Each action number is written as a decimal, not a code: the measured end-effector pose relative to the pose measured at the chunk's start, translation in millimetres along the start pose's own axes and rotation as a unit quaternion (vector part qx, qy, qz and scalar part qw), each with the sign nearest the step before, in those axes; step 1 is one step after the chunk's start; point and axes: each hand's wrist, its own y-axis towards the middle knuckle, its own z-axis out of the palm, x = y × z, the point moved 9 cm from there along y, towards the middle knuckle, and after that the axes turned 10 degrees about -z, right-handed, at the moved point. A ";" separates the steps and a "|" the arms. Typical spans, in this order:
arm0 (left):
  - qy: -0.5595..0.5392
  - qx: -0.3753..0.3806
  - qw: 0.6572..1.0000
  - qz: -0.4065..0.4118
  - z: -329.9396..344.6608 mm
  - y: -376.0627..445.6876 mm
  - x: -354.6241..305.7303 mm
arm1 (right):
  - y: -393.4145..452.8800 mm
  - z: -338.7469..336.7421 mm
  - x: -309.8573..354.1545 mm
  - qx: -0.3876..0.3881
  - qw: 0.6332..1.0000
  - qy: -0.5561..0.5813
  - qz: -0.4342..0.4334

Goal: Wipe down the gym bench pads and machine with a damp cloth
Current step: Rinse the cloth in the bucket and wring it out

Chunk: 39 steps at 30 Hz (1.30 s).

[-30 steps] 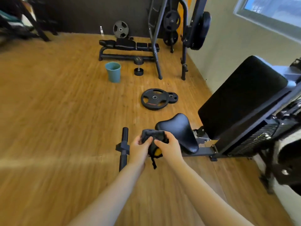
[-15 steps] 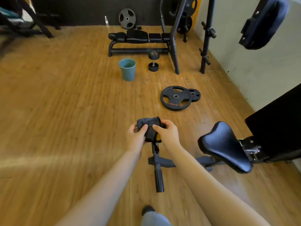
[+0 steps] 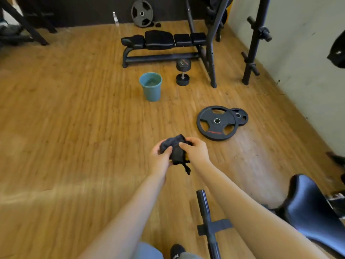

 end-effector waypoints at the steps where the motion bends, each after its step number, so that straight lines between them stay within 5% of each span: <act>1: -0.003 0.002 1.000 0.000 -0.1 18.6 -15.2 | 20.7 10.5 7.0 0.001 1.000 -0.002 -0.001; 18: 0.071 0.102 0.992 -0.011 76.1 414.8 -315.3 | 459.8 143.4 134.1 -0.065 0.998 0.012 0.000; 24: 0.051 0.075 0.996 0.006 130.5 568.2 -404.3 | 649.1 170.6 156.6 -0.043 0.999 0.000 -0.009; 33: 0.021 0.033 0.999 -0.025 151.1 773.2 -488.8 | 875.1 243.6 165.7 0.027 0.997 -0.068 -0.006; 39: 0.079 0.004 0.997 -0.017 152.4 955.9 -491.4 | 1028.0 306.1 109.6 0.044 0.993 -0.105 -0.025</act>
